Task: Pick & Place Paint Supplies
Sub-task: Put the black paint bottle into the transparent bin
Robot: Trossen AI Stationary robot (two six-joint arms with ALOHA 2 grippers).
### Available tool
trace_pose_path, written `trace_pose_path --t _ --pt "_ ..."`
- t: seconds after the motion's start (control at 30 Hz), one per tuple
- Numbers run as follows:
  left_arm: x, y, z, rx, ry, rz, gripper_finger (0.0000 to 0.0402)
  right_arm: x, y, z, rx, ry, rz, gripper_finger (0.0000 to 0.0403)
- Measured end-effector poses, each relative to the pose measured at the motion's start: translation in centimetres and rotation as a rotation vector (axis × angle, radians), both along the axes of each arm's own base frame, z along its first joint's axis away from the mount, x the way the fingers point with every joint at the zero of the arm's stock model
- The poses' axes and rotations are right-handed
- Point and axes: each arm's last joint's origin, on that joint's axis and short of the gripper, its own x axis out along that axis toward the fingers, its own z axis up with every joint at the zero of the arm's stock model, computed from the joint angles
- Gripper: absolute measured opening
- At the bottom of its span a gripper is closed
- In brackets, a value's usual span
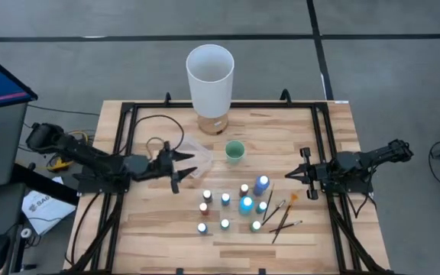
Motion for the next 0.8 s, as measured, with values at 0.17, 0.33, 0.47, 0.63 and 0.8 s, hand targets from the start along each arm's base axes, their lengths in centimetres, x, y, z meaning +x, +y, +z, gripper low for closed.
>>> trace_pose_path --t 0.17,0.33,0.47,0.63,0.8 --pt "2.3 1.2 1.1 -0.094 0.18 -0.079 0.0206 0.0 0.0 0.0 0.0 0.0 0.0 0.0" --pt "4.4 1.1 3.5 -0.079 0.422 -0.09 0.0206 0.0 0.0 0.0 0.0 0.0 0.0 0.0" --pt "5.7 0.8 5.2 -0.079 0.534 -0.117 0.021 0.0 0.0 0.0 0.0 0.0 0.0 0.0" --pt "6.6 0.0 4.7 -0.034 0.608 -0.231 0.0216 0.0 0.0 0.0 0.0 0.0 0.0 0.0" --pt "7.4 -1.0 3.2 0.014 0.671 -0.35 0.0221 0.0 0.0 0.0 0.0 0.0 0.0 0.0"
